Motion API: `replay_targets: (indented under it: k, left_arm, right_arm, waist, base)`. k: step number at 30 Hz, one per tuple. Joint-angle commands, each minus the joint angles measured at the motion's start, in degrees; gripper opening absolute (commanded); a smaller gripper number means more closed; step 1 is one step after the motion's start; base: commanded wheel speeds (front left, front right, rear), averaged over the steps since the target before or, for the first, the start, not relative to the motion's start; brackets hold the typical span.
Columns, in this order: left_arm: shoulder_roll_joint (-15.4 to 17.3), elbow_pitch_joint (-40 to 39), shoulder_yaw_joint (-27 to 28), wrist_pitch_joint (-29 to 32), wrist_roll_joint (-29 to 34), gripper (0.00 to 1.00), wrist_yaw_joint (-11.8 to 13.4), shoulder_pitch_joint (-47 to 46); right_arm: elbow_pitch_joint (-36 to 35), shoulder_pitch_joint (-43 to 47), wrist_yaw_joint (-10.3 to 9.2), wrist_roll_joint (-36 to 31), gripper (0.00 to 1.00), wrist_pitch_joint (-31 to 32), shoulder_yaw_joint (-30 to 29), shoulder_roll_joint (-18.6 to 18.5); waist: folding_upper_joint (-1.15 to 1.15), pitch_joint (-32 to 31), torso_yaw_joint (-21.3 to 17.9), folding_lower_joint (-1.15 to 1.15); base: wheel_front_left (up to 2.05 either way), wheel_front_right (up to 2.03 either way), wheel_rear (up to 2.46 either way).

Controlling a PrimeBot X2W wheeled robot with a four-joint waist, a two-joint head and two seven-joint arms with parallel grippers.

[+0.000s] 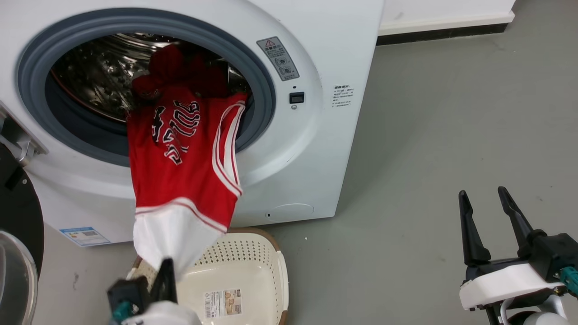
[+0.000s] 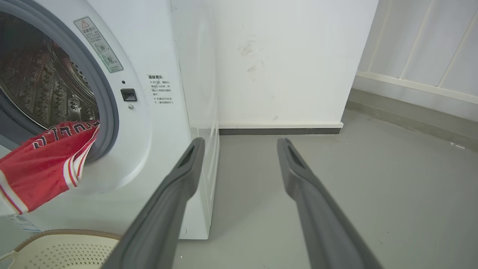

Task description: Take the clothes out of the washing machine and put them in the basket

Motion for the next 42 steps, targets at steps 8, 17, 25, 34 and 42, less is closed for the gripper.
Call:
replay_targets:
  k: [8,17,25,34,42]
  left_arm:
    - [-3.3,12.0,-2.2,-1.1,-2.8,0.0,-0.2,2.38]
    - [-4.09,27.81,-1.22,-4.32,-5.46,0.0,-0.9,-4.29]
    - [-1.29,39.64,1.14,-6.56,-6.31,0.0,-0.91,-15.6]
    - [2.81,49.8,3.1,-8.71,-6.63,0.0,-0.55,-28.13]
    - [7.82,56.09,3.68,-10.99,-5.99,0.0,-0.67,-37.5]
  right_arm:
    - [-1.78,-1.18,-0.04,-0.01,1.0,0.67,0.31,-0.02]
    - [-1.61,-4.18,-0.04,0.82,1.0,-0.19,0.55,0.0]
    - [0.03,-8.07,-0.04,2.38,1.0,-2.03,1.56,0.01]
    - [2.48,-11.96,-0.04,2.66,1.0,-4.31,2.55,0.01]
    - [5.75,-14.9,-0.04,3.85,1.0,-6.49,3.55,0.01]
  waist:
    - [0.0,4.03,-0.14,0.01]
    - [0.0,10.62,-3.37,0.01]
    - [0.0,17.98,-7.12,0.01]
    - [0.0,25.01,-10.77,0.01]
    - [0.0,29.96,-13.54,0.01]
  base:
    - [0.0,0.0,0.0]
    - [0.0,0.0,0.0]
    - [0.0,0.0,0.0]
    - [0.0,0.0,0.0]
    - [0.0,0.0,0.0]
